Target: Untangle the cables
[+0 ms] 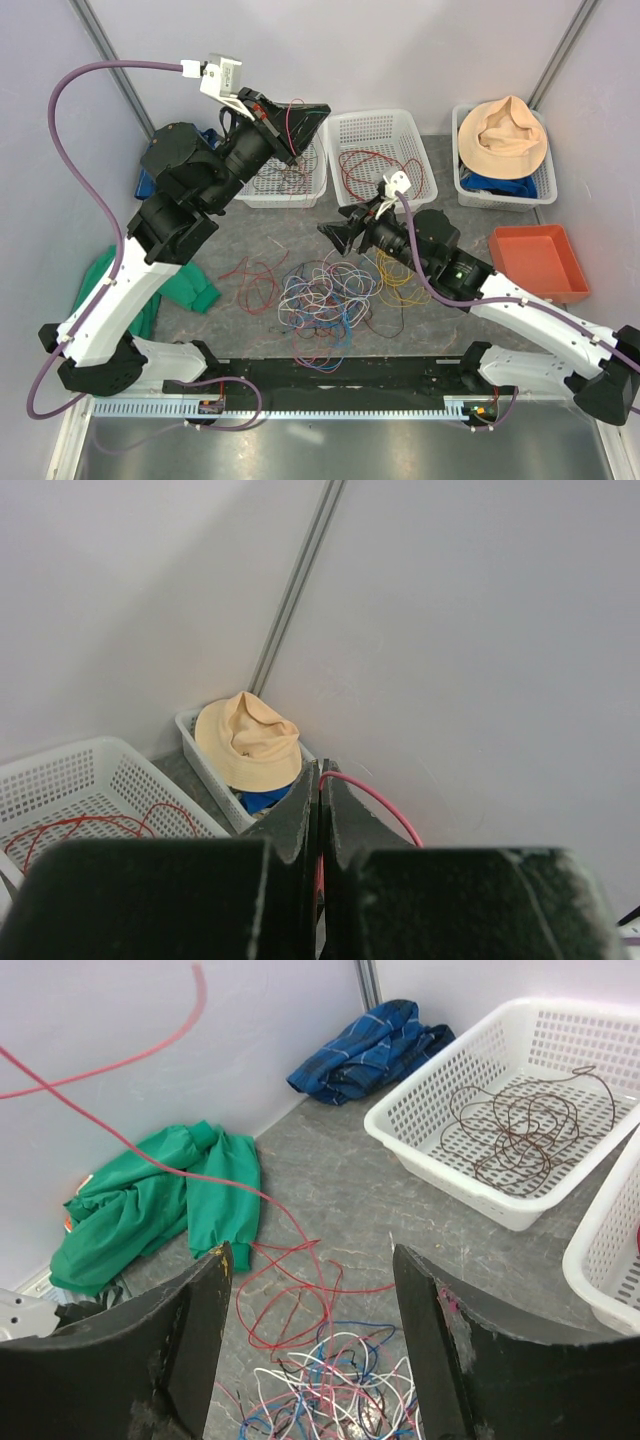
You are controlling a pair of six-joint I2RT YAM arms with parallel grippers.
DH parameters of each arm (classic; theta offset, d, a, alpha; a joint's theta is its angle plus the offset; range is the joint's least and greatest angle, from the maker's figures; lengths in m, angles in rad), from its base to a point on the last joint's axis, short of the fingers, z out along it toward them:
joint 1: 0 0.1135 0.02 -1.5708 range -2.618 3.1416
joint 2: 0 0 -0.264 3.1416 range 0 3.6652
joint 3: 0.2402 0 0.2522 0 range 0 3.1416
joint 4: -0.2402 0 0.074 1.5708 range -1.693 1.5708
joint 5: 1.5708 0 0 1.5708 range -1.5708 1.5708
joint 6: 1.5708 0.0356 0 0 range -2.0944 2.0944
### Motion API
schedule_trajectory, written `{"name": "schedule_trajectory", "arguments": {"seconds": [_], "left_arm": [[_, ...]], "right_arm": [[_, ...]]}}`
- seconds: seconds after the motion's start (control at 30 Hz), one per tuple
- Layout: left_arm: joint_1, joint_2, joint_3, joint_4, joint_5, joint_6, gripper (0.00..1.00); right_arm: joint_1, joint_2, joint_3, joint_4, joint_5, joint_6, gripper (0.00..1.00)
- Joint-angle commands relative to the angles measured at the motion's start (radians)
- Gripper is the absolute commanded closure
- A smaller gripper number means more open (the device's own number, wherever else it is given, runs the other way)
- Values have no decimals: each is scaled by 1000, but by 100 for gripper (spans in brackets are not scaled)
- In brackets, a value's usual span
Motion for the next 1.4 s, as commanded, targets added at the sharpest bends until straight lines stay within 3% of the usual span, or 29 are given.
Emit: {"name": "schedule_trajectory", "arguments": {"seconds": [0.0,0.4,0.5,0.53,0.63,0.8,0.93,1.07,1.1,1.37], "left_arm": [[3,-10,15,10,-1,25,98],[3,7,40,1,65,-2,98],[3,-1,26,-5,68,-8,98],[3,-4,20,-4,66,-10,98],[3,-24,-11,-4,40,-2,98],[3,-124,-208,33,-99,18,98],[3,-259,-481,122,-276,1,56],[4,-374,-733,151,-378,-37,25],[4,-386,-759,144,-403,-63,3],[4,-466,-945,-51,-584,-320,0]], "right_arm": [[4,-27,-3,20,-4,9,28],[4,204,71,91,-90,30,33],[3,226,77,118,-74,35,56],[4,226,77,127,-73,34,71],[3,186,63,118,-21,34,100],[4,88,164,-36,143,17,100],[3,127,391,-306,332,-45,100],[-40,209,630,-429,421,-62,100],[-72,241,666,-449,423,-54,100],[-210,472,1070,-587,415,-29,100]]}}
